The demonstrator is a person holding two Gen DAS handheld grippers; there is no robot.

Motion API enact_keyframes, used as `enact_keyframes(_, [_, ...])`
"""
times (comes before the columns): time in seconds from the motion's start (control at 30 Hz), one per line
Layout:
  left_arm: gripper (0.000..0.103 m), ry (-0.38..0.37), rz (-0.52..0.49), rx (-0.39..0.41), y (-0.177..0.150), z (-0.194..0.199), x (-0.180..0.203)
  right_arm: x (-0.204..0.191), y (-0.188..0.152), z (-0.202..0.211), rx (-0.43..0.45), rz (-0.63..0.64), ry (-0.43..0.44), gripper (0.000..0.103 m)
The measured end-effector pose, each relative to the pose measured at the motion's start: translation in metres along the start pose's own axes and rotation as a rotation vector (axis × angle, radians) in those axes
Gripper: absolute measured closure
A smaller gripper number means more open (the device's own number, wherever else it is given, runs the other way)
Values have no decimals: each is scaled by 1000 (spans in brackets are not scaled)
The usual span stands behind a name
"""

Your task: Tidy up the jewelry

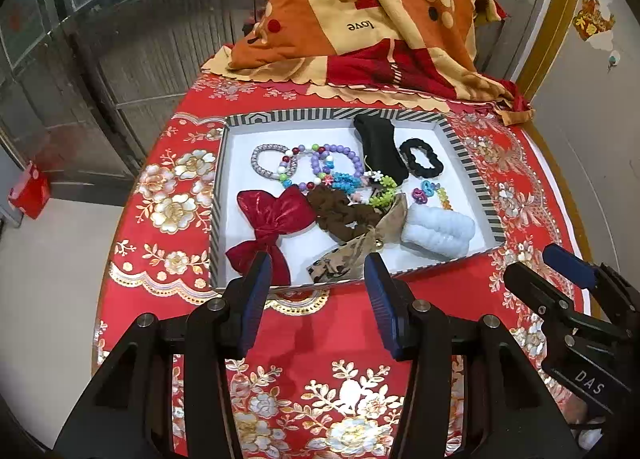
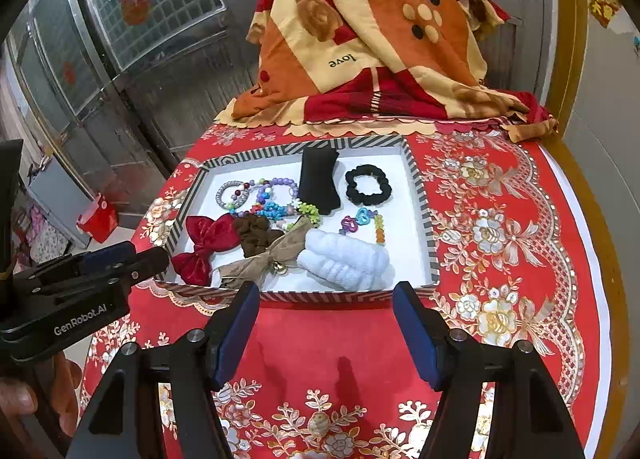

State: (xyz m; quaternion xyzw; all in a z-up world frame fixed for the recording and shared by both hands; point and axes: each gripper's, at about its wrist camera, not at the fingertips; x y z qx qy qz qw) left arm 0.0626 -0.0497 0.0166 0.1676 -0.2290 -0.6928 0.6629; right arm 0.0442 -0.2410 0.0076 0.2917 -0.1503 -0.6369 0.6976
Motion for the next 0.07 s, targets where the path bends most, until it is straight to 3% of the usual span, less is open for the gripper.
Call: enact_keyframes(0.07, [56, -5, -1, 1, -1, 0, 1, 5, -1, 1, 1, -10, -6, 36])
Point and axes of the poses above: each gripper's, at about its wrist camera, not at the fingertips, and z roughly against the way its jaws point, x to its right, y to its top
